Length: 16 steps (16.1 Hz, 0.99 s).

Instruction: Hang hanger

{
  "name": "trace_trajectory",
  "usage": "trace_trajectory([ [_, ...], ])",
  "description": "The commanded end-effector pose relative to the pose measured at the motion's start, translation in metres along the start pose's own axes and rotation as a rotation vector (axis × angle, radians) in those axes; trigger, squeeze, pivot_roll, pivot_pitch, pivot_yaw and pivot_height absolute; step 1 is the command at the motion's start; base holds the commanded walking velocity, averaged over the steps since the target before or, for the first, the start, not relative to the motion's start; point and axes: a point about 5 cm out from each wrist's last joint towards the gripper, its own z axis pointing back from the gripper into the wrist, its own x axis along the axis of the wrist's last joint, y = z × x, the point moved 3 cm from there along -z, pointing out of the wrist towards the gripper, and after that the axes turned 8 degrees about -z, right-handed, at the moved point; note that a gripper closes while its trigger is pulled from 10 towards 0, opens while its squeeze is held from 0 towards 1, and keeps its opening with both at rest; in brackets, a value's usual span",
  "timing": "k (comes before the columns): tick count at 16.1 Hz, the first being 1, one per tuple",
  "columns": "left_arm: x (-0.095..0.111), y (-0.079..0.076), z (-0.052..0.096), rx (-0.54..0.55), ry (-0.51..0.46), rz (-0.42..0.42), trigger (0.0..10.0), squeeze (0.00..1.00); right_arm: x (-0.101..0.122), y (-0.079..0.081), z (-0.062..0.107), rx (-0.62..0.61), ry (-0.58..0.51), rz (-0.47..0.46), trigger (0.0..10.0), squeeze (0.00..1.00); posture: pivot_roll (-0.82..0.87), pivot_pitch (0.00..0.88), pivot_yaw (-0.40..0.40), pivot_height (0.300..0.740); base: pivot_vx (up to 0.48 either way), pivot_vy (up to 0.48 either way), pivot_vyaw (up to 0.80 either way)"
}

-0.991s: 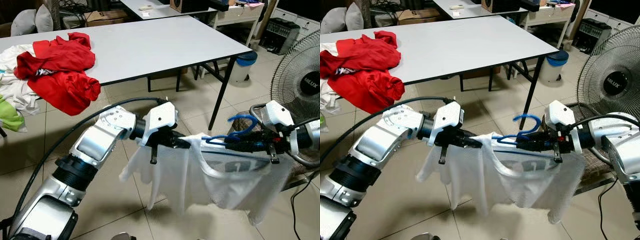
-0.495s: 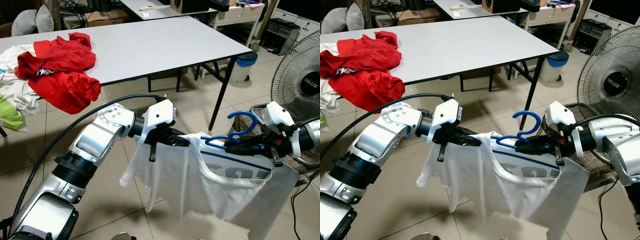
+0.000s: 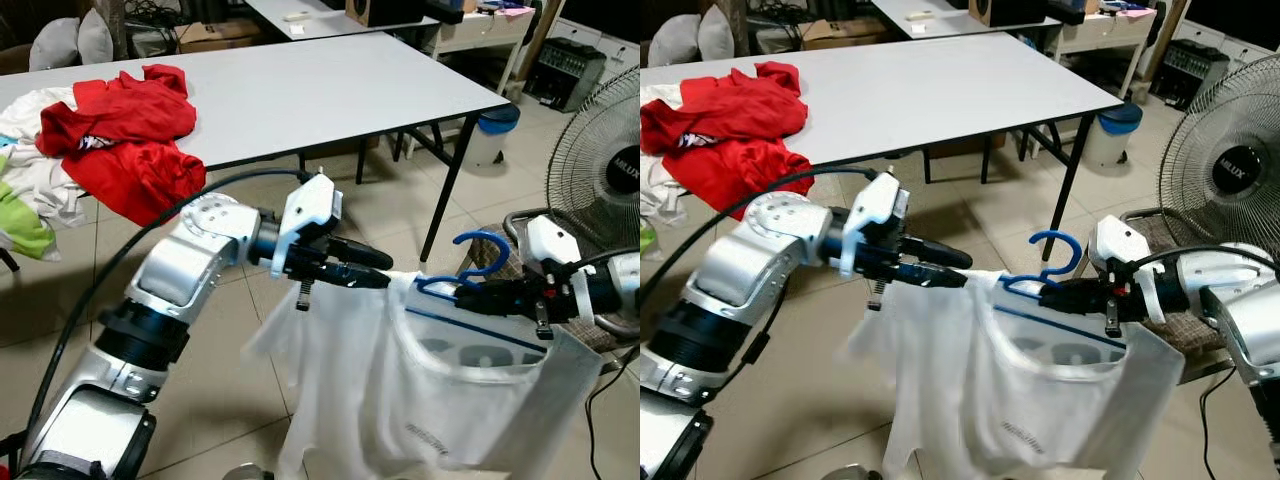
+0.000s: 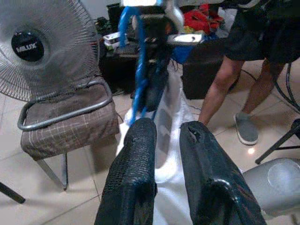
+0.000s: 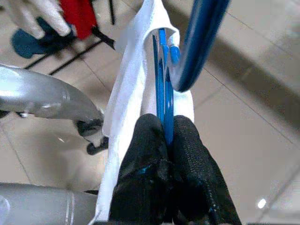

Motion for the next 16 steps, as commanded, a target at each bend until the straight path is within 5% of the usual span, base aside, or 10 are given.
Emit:
trace_trajectory([
  [1, 0.002, -0.001, 0.001, -0.010, 0.004, -0.020, 10.0, 0.00, 0.003, -0.002, 0.001, -0.026, -0.015, 0.013, 0.0, 0.00, -0.12, 0.000, 0.008, 0.740, 0.000, 0.000, 0.00],
  [3, -0.006, 0.004, 0.000, 0.054, 0.015, -0.020, 10.0, 0.00, 0.003, 0.001, -0.001, -0.037, -0.050, -0.007, 0.0, 0.00, -0.13, 0.000, 0.012, 0.740, 0.000, 0.000, 0.00],
  [4, -0.014, 0.015, 0.004, 0.259, 0.006, 0.007, 10.0, 0.00, -0.006, -0.001, -0.011, -0.160, -0.101, -0.040, 0.0, 0.00, -0.13, 0.000, 0.020, 0.740, 0.000, 0.000, 0.00],
  [5, -0.018, 0.017, 0.006, 0.326, 0.008, 0.028, 10.0, 0.00, -0.009, -0.004, -0.015, -0.214, -0.124, -0.059, 0.0, 0.00, -0.13, 0.000, 0.027, 0.740, 0.000, 0.000, 0.00],
  [7, -0.045, 0.018, 0.017, 0.605, 0.066, 0.156, 10.0, 0.00, -0.030, -0.017, -0.027, -0.470, -0.198, -0.215, 0.0, 0.00, -0.12, 0.000, 0.032, 0.740, 0.000, 0.000, 0.00],
  [8, -0.068, 0.015, 0.029, 0.832, 0.115, 0.225, 10.0, 0.00, -0.049, -0.022, -0.036, -0.618, -0.232, -0.328, 0.0, 0.00, -0.12, 0.000, 0.030, 0.740, 0.000, 0.000, 0.00],
  [10, -0.078, 0.007, 0.036, 0.952, 0.101, 0.269, 10.0, 0.00, -0.058, -0.025, -0.040, -0.748, -0.267, -0.389, 1.0, 0.00, -0.10, 0.000, 0.024, 0.740, 0.000, 0.000, 0.00],
  [11, -0.088, 0.002, 0.042, 1.014, 0.132, 0.303, 10.0, 0.00, -0.058, -0.025, -0.041, -0.801, -0.285, -0.374, 10.0, 0.00, -0.10, 0.000, 0.024, 0.740, 0.000, 0.000, 0.00],
  [14, -0.148, -0.027, 0.076, 1.264, 0.373, 0.402, 10.0, 0.00, -0.063, -0.008, -0.059, -0.850, -0.286, -0.381, 10.0, 0.00, -0.09, 0.000, 0.014, 0.740, 0.000, 0.000, 0.24],
  [16, -0.151, -0.030, 0.079, 1.318, 0.404, 0.406, 10.0, 0.00, -0.059, -0.001, -0.074, -0.806, -0.278, -0.340, 10.0, 0.00, -0.09, 0.000, 0.010, 0.740, 0.133, 0.000, 0.80],
])
